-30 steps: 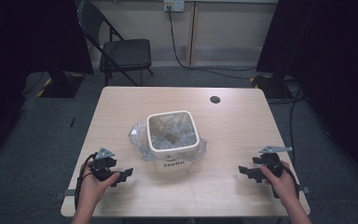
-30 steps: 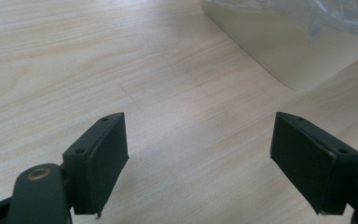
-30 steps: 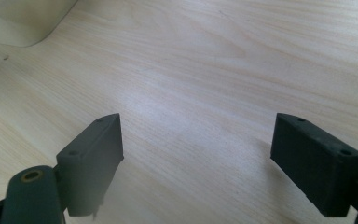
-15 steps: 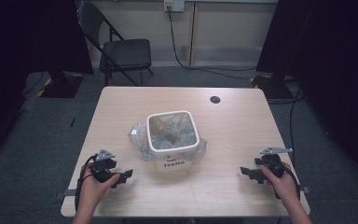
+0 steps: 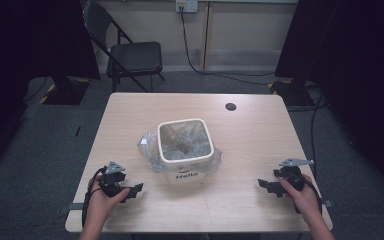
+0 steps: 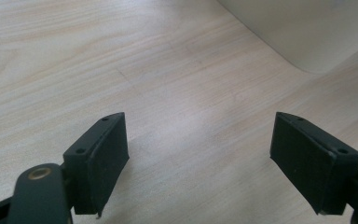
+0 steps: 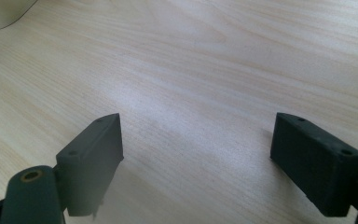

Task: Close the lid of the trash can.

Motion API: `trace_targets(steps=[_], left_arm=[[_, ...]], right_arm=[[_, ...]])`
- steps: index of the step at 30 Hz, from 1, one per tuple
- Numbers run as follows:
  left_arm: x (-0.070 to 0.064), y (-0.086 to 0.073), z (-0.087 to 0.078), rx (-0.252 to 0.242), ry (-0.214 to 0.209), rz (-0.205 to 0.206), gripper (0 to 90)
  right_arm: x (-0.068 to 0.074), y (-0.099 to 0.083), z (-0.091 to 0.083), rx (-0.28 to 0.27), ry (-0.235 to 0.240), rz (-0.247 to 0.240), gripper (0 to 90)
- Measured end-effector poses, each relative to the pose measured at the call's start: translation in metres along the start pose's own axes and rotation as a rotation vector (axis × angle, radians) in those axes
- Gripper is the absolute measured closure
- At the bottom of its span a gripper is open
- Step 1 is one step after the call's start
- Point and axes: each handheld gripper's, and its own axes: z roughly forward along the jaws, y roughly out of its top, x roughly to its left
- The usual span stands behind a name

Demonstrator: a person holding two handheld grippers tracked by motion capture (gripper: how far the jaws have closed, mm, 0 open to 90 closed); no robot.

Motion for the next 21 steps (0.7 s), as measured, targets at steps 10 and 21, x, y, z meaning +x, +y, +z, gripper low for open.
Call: trace_targets(steps=[10,21], left_arm=[[-0.0002,-0.0043,0.003,0.016,0.011,0.011,18.8],[-0.0002,-0.0083,0.0049,-0.003,0.001,0.031,16.9]], right_arm=[[0.0011,-0.001,0.0006,-0.003,-0.011,-0.015,15.9],[0.0017,-0.0021,0.0011,-0.01,-0.018,-0.029,15.9]])
